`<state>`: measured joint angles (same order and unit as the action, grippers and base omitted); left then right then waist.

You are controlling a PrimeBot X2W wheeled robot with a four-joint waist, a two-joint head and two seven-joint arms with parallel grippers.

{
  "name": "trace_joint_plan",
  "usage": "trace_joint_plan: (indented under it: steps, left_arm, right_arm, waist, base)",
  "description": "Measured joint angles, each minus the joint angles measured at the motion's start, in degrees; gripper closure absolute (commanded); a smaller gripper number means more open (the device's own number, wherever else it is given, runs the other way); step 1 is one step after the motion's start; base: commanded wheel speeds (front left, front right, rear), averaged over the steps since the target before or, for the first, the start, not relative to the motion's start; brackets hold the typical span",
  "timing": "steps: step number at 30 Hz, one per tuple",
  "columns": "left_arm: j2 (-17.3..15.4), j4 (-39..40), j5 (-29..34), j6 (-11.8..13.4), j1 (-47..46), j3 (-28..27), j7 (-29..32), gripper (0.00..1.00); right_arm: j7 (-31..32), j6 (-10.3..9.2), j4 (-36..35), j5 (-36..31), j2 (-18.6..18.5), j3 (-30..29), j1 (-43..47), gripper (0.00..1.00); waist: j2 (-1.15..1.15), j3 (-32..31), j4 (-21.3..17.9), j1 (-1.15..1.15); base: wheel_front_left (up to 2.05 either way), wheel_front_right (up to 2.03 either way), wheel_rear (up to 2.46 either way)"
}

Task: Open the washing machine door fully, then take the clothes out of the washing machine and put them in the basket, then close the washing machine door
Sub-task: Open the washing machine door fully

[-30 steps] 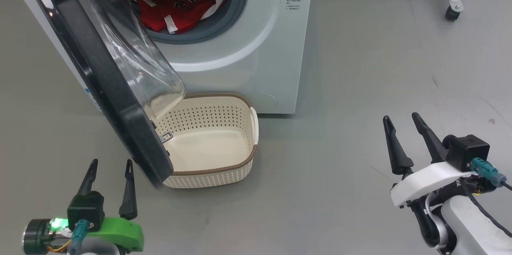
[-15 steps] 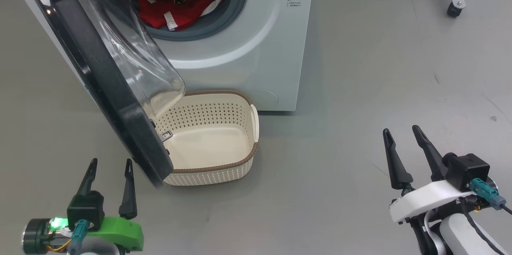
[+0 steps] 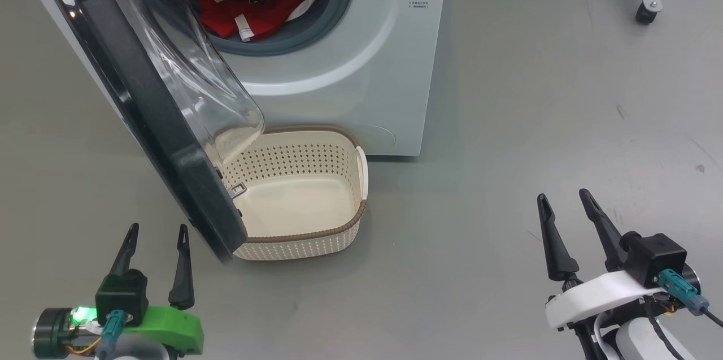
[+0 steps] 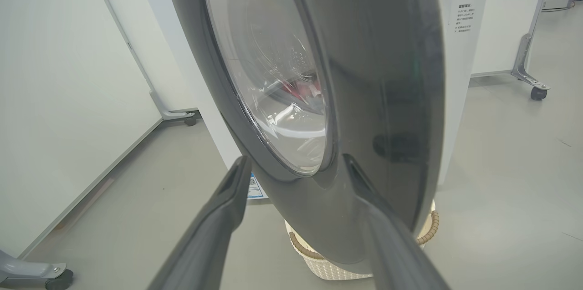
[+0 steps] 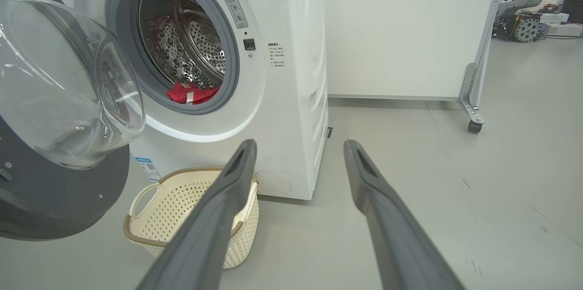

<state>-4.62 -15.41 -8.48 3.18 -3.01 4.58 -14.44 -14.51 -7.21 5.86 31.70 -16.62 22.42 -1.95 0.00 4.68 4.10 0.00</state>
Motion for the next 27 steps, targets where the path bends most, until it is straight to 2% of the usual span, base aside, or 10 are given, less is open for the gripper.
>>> trace_joint_plan:
  steps: [27]
  left_arm:
    - [0.30, -0.09, 0.94, -0.80, 0.00, -0.43, 0.00, 0.00]
  right_arm:
    - [0.00, 0.19, -1.30, -3.69, 2.47, -2.52, 2.74, 0.00]
  waist:
    - [0.00, 0.21, 0.18, 0.00]
  base:
    - [0.00, 0.00, 0.00]
